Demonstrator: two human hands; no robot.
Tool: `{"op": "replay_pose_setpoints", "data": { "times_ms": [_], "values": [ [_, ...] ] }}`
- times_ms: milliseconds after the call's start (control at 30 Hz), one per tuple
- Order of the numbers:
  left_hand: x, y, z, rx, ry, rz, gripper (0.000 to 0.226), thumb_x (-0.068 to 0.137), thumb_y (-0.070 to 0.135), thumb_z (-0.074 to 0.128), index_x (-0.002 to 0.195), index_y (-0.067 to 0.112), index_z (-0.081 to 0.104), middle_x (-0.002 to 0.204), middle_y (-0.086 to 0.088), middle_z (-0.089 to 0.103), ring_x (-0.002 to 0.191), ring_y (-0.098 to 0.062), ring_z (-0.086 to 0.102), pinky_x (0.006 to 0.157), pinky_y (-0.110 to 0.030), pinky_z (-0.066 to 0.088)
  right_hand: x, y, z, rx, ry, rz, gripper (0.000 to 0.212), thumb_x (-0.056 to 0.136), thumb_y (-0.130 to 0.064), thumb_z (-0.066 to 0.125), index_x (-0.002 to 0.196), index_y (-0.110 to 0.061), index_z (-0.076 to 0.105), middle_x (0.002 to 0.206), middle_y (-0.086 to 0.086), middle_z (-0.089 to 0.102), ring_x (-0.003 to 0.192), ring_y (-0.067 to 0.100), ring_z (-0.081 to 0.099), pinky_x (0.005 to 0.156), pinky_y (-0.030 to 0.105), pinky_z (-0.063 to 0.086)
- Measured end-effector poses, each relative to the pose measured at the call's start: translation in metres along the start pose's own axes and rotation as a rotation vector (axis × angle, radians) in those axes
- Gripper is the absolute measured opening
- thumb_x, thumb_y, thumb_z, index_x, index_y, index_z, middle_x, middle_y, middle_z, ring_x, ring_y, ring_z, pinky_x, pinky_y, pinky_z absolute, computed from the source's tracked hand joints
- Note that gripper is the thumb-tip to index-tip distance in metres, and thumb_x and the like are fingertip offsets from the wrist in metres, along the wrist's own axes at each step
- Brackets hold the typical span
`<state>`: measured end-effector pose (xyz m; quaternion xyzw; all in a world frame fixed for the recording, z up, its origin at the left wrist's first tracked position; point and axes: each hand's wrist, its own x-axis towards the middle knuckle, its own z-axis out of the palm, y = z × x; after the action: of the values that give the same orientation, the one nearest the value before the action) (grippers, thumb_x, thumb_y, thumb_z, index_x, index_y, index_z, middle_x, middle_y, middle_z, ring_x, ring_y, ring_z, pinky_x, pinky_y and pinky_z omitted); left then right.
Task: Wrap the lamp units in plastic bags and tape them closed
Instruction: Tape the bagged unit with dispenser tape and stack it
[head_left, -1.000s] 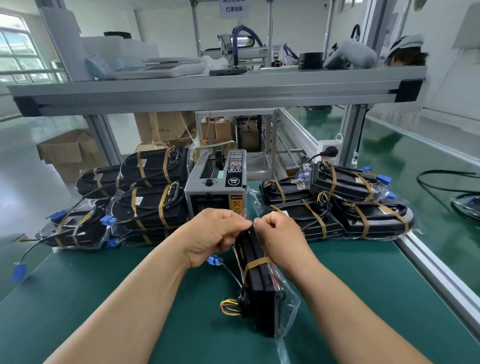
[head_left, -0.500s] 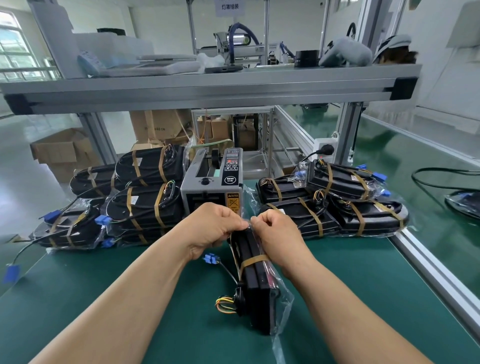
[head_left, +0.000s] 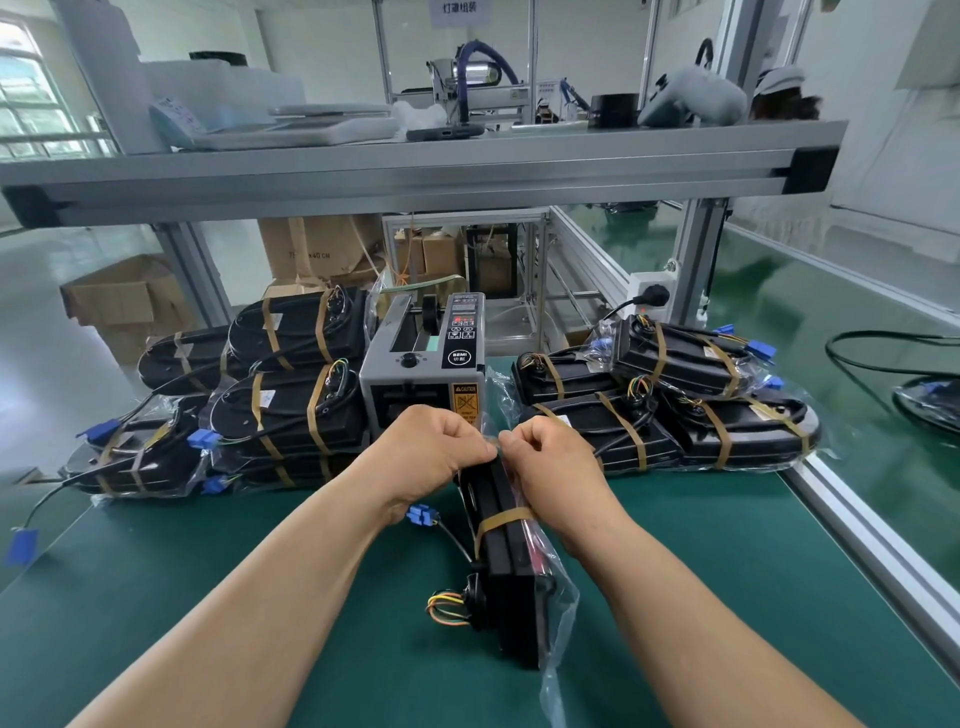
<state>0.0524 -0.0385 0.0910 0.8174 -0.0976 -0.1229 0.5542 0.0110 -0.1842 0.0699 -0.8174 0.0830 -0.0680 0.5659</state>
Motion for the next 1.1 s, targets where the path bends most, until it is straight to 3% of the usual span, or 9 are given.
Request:
{"op": "replay_pose_setpoints", "data": {
  "times_ms": [133, 300, 500, 667, 767, 900, 1100],
  "values": [
    [-0.001, -0.008, 0.008, 0.029, 0.116, 0.038, 0.017, 0.081, 0.021, 0.079, 0.079, 0.015, 0.063, 0.054, 0.013, 0.051, 0.045, 0.0, 0.043, 0.05, -0.017, 0.035, 0.0, 0.0, -0.003, -0.017, 0.002, -0.009, 0.024, 0.098, -0.032, 0.056, 0.076, -0.021, 0.058, 0.067, -0.005, 0.061, 0.06, 0.011, 0.054, 0.056, 0.027, 0.038],
    [-0.003, -0.013, 0.021, -0.069, 0.245, 0.034, 0.02, 0.086, 0.025, 0.075, 0.075, 0.013, 0.062, 0.052, 0.012, 0.052, 0.039, 0.003, 0.04, 0.041, -0.011, 0.034, -0.001, -0.002, -0.005, -0.059, 0.001, -0.025, 0.023, 0.099, -0.033, 0.054, 0.079, -0.023, 0.058, 0.072, -0.004, 0.062, 0.066, 0.011, 0.056, 0.055, 0.024, 0.036],
    [-0.009, -0.01, 0.018, -0.131, 0.12, -0.01, 0.022, 0.083, 0.026, 0.077, 0.087, 0.014, 0.059, 0.046, 0.018, 0.051, 0.035, 0.003, 0.041, 0.038, -0.009, 0.031, -0.002, 0.0, -0.005, -0.028, 0.004, -0.019, 0.023, 0.1, -0.032, 0.055, 0.08, -0.021, 0.059, 0.072, -0.004, 0.061, 0.065, 0.01, 0.054, 0.055, 0.023, 0.036],
    [-0.013, -0.01, 0.008, -0.247, -0.033, -0.11, 0.024, 0.086, 0.018, 0.076, 0.1, 0.016, 0.057, 0.052, 0.012, 0.049, 0.042, -0.005, 0.036, 0.045, -0.021, 0.029, -0.002, 0.002, -0.005, -0.04, 0.003, -0.022, 0.024, 0.099, -0.033, 0.055, 0.082, -0.017, 0.061, 0.072, -0.007, 0.059, 0.063, 0.006, 0.05, 0.053, 0.021, 0.034],
    [-0.015, -0.012, 0.004, -0.313, -0.089, -0.136, 0.021, 0.088, 0.011, 0.072, 0.102, 0.018, 0.057, 0.052, 0.012, 0.05, 0.043, -0.003, 0.039, 0.048, -0.021, 0.035, -0.002, 0.001, -0.004, -0.032, -0.007, -0.031, 0.024, 0.098, -0.033, 0.056, 0.084, -0.015, 0.062, 0.072, -0.006, 0.058, 0.064, 0.007, 0.049, 0.055, 0.024, 0.035],
    [-0.018, -0.014, 0.008, -0.334, -0.028, -0.129, 0.026, 0.086, 0.011, 0.074, 0.105, 0.016, 0.058, 0.053, 0.011, 0.051, 0.042, -0.002, 0.041, 0.051, -0.022, 0.037, -0.002, 0.002, -0.003, 0.003, -0.026, -0.012, 0.021, 0.097, -0.032, 0.057, 0.079, -0.021, 0.058, 0.071, -0.007, 0.057, 0.063, 0.008, 0.049, 0.057, 0.025, 0.038],
    [-0.029, -0.02, 0.025, -0.368, 0.154, -0.027, 0.036, 0.083, 0.012, 0.078, 0.11, 0.014, 0.054, 0.056, 0.011, 0.058, 0.047, 0.002, 0.054, 0.051, -0.015, 0.043, -0.003, -0.003, -0.007, -0.016, -0.012, 0.033, 0.015, 0.094, -0.036, 0.06, 0.089, -0.022, 0.061, 0.083, -0.005, 0.062, 0.071, 0.009, 0.055, 0.061, 0.026, 0.042]
  ]
}}
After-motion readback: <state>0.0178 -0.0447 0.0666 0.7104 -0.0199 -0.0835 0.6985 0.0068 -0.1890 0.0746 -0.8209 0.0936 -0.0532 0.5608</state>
